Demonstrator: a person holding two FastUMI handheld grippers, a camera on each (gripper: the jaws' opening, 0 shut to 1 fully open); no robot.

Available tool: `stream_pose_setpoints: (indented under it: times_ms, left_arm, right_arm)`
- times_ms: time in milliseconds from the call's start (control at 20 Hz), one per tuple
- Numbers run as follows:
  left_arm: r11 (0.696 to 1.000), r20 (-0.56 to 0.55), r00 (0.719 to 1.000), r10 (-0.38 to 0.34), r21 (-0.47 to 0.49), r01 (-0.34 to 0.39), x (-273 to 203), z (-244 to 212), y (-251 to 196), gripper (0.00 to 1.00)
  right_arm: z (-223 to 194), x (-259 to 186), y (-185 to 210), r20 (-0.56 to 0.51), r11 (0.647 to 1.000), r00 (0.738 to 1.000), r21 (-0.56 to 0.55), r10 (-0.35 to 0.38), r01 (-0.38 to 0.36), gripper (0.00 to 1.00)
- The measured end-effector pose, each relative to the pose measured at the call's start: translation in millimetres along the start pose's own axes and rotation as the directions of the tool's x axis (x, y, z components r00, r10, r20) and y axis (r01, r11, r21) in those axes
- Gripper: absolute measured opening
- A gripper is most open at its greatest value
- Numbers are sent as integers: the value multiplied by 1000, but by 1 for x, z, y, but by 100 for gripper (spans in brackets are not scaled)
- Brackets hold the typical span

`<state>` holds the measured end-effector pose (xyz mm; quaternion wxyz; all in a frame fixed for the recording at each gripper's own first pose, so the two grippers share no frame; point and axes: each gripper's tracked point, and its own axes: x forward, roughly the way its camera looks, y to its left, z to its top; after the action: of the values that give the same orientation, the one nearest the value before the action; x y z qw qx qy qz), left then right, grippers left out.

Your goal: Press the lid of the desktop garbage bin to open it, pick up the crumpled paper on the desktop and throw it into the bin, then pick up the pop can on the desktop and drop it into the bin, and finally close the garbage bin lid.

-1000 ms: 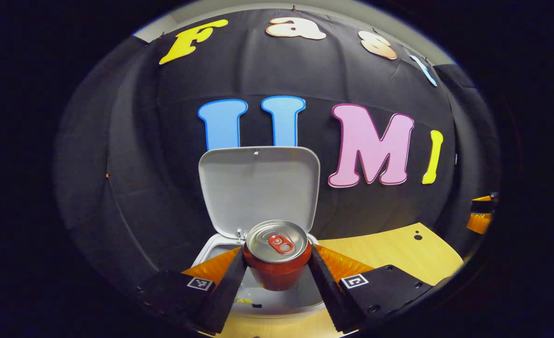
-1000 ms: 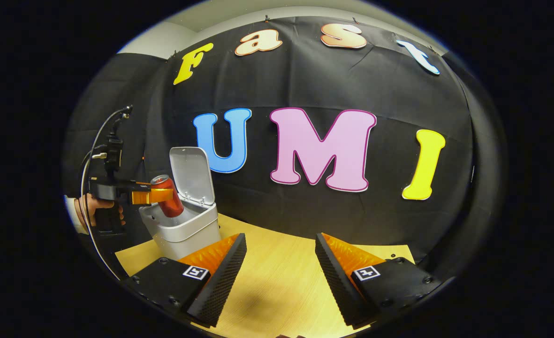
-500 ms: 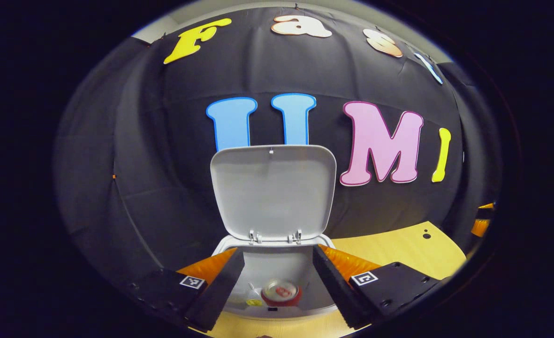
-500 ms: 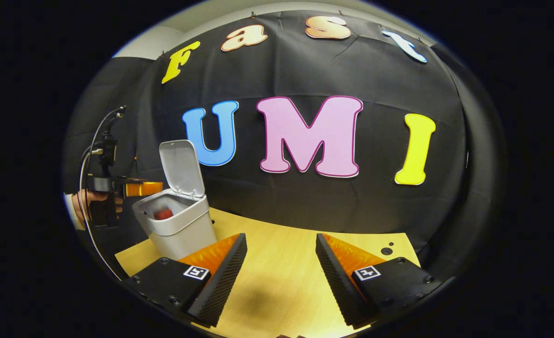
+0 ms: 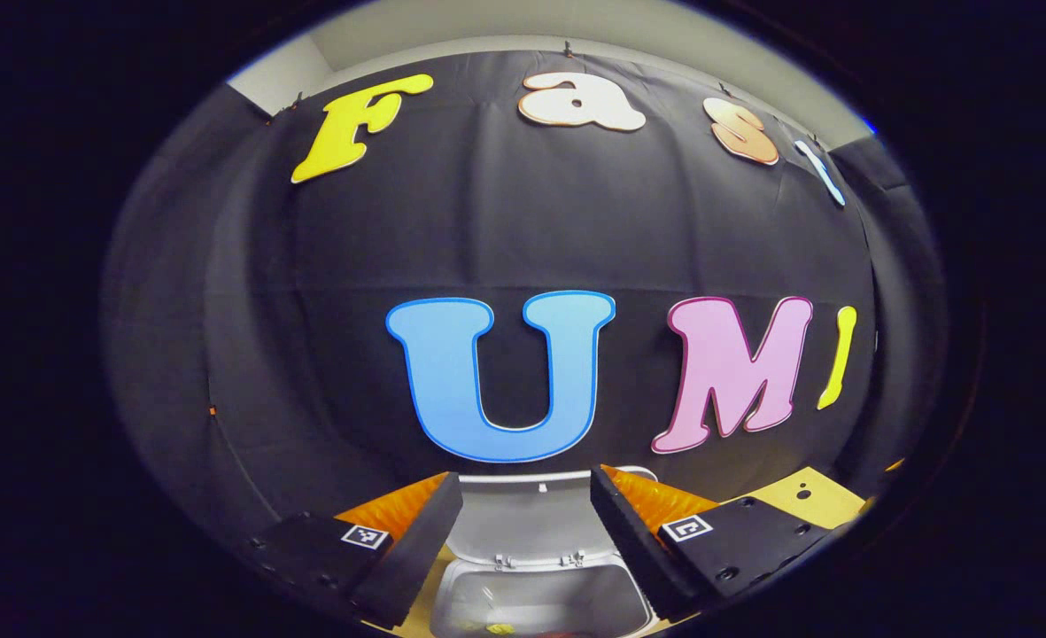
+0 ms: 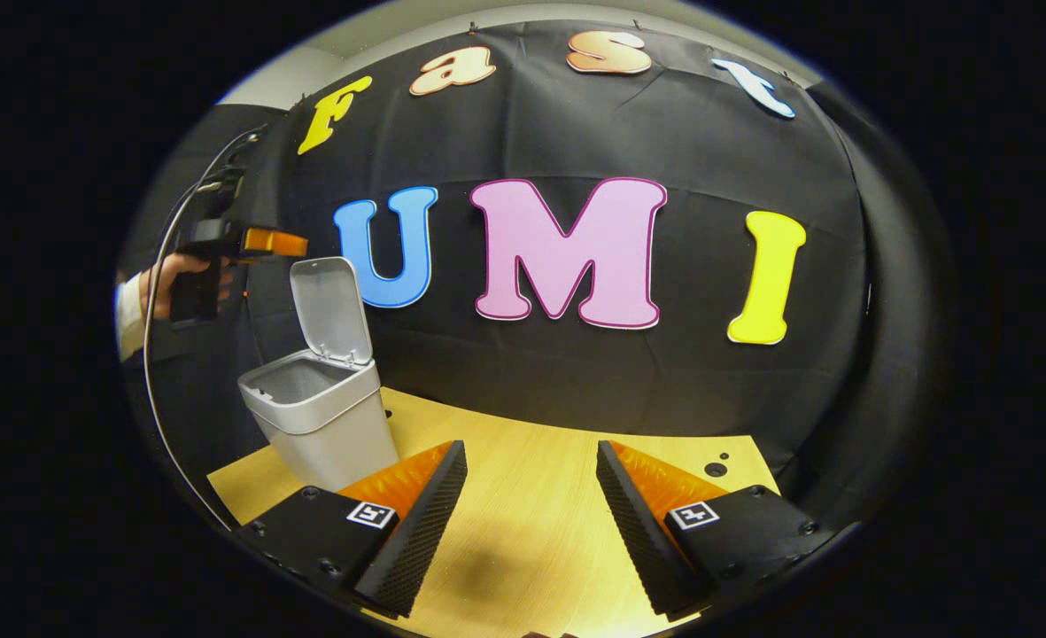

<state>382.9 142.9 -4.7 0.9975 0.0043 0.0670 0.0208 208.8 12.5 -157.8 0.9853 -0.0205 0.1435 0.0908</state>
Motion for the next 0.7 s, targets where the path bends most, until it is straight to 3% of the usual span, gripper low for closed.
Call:
stream_pose_setpoints:
  times_ms: [200,350,450,550,700]
  left_arm:
    - [999,-11,999,-37,34,38,45,9,-4,95]
    - [998,-91,995,-46,32,49,73,-12,0,94]
    - [999,-204,978,-44,-1,45,72,-44,1,92]
    - [998,-253,966,-57,-51,46,61,-60,-1,96]
    - [998,-268,961,-66,-41,57,37,-73,0,95]
  right_arm:
    - [3,-8,1,5,1000,1000,-14,4,-4,95]
    - [-1,-14,-2,-6,1000,1000,-17,-2,1,95]
    - [-4,-16,-4,-12,1000,1000,-13,-8,8,95]
    - [-5,-15,-4,-18,1000,1000,-11,-14,13,95]
    - [-3,-13,-3,-13,1000,1000,-4,-11,11,95]
